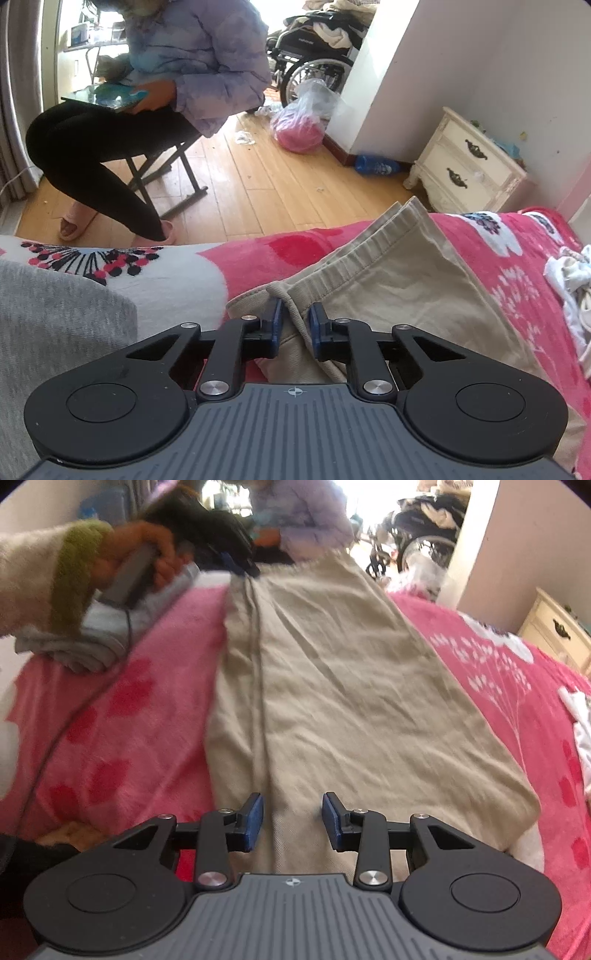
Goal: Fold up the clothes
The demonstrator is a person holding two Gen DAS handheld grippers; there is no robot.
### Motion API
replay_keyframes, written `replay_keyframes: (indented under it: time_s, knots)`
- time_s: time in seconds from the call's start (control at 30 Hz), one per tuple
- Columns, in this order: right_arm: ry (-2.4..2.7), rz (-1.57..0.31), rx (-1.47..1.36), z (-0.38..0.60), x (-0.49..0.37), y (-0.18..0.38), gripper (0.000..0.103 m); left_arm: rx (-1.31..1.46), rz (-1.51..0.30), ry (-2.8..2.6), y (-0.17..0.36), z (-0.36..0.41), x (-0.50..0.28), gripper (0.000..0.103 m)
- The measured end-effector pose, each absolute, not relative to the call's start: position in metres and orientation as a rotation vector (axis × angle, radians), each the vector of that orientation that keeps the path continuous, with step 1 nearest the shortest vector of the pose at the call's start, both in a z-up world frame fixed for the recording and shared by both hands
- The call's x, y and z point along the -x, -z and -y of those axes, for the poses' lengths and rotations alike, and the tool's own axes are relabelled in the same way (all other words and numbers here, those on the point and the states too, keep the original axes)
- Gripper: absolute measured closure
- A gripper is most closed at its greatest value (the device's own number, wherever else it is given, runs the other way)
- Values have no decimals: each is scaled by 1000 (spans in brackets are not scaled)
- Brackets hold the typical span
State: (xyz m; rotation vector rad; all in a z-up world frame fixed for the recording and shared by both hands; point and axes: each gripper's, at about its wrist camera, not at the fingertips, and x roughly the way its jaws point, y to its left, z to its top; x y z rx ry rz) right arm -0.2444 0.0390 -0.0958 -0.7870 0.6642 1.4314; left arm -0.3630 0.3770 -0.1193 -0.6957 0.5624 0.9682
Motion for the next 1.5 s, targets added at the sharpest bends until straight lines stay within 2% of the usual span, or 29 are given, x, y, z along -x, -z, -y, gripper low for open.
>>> replay_keyframes:
  time_s: [0.3, 0.33, 0.4, 0.43, 0.7, 1.07, 1.13, 1.2, 1.27, 1.3, 1.37, 1.5]
  knots:
    - [-1425, -578, 914, -51, 263, 115, 66, 672, -563, -970, 120, -377, 360, 89]
    - [-1416, -572, 915, -51, 263, 115, 82, 668, -562, -969, 120, -376, 361, 90]
    - [-1402, -571, 908, -50, 261, 111, 95, 661, -549, -965, 120, -374, 363, 94]
    - [-1403, -567, 906, -48, 259, 108, 98, 659, -541, -962, 119, -374, 364, 95]
    - [-1408, -511, 932, -36, 260, 86, 100, 632, -502, -944, 108, -364, 367, 99]
    - [-1427, -543, 937, -32, 264, 94, 100, 576, -557, -943, 114, -360, 364, 99]
    - [-1416, -598, 945, -33, 261, 104, 97, 547, -587, -946, 119, -360, 360, 97]
    - [-1389, -682, 899, -33, 253, 109, 87, 480, -620, -942, 123, -357, 355, 91]
    - [-1401, -730, 842, -27, 249, 106, 64, 431, -640, -948, 121, -353, 352, 87]
    - [-1417, -742, 814, -22, 247, 101, 61, 408, -648, -952, 120, -351, 351, 79]
    - [-1443, -747, 758, -10, 244, 91, 60, 377, -657, -963, 115, -348, 352, 68]
    - [-1413, -766, 601, 7, 225, 69, 62, 376, -550, -1006, 93, -337, 368, 64]
